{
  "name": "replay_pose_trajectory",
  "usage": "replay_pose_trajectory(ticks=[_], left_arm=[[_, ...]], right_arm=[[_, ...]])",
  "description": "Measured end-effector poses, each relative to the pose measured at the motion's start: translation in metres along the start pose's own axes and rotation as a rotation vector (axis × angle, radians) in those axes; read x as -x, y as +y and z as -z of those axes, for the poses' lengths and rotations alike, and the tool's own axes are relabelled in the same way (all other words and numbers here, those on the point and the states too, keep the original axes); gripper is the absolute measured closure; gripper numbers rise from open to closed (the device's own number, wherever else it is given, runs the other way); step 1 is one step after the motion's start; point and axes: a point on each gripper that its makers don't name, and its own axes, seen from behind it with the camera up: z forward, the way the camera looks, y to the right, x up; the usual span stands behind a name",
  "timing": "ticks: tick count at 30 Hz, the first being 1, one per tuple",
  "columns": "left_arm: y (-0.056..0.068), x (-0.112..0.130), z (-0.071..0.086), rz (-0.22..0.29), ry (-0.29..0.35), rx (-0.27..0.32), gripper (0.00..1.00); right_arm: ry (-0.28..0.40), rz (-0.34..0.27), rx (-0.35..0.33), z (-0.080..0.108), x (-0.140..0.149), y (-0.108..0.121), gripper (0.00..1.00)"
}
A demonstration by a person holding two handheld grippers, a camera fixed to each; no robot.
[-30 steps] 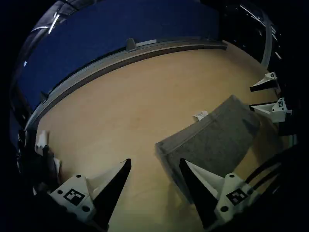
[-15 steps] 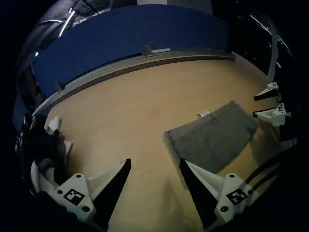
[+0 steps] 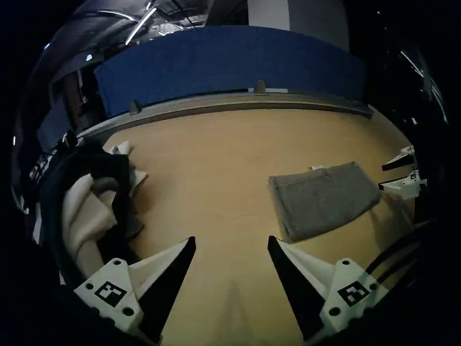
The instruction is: Fold towel
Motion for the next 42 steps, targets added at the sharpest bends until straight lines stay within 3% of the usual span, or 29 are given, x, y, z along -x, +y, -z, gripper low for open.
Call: replay_pose_trajectory(ticks=[6,20,28,38,42], left_arm=[[-0.013,0.025,0.035,0.056,0.003,-0.046,0.07],[-0.031,0.033,0.066,0.083,0.039,-0.101,0.07],[-0.037,0.042,0.078,0.075,0.036,-0.116,0.07],[-0.045,0.044,0.084,0.087,0.039,-0.126,0.07],[-0.045,0.044,0.085,0.083,0.04,-0.125,0.07]], right_arm=[[-0.036,0.054,-0.035,-0.002,0.013,-0.006,0.0],[-0.097,0.11,-0.119,-0.005,0.036,-0.011,0.03],[-0.134,0.13,-0.153,-0.01,0.049,-0.007,0.23],[-0.166,0.119,-0.157,-0.015,0.057,-0.005,0.71],[-0.171,0.106,-0.159,-0.016,0.058,-0.005,0.77]])
